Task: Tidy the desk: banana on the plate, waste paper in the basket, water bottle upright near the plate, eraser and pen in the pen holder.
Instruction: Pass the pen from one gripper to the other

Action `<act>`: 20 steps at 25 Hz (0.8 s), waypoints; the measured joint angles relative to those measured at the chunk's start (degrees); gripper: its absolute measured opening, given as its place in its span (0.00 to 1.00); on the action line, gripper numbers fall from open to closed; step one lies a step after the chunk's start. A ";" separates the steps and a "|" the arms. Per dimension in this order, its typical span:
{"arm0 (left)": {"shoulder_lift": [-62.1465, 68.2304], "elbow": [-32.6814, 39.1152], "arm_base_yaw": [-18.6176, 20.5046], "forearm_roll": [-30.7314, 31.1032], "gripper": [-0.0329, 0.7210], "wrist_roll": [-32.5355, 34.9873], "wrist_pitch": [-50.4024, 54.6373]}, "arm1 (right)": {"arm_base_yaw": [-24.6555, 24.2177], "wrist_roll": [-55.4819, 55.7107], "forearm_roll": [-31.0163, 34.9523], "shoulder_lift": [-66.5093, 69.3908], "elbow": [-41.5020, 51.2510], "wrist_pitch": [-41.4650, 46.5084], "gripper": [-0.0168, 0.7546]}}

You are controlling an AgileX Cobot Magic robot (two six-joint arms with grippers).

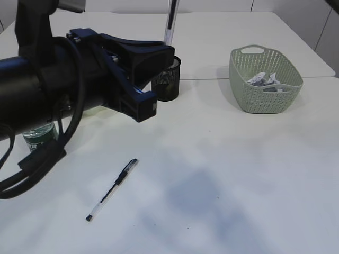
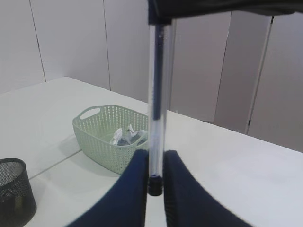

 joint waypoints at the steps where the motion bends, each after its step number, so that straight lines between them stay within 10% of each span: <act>1: 0.00 0.00 0.00 0.00 0.09 0.00 0.00 | 0.00 0.00 0.10 0.00 0.00 0.00 0.14; 20: 0.00 0.00 0.00 0.46 0.16 0.00 -0.12 | 0.00 -0.76 0.58 0.00 0.00 0.00 0.09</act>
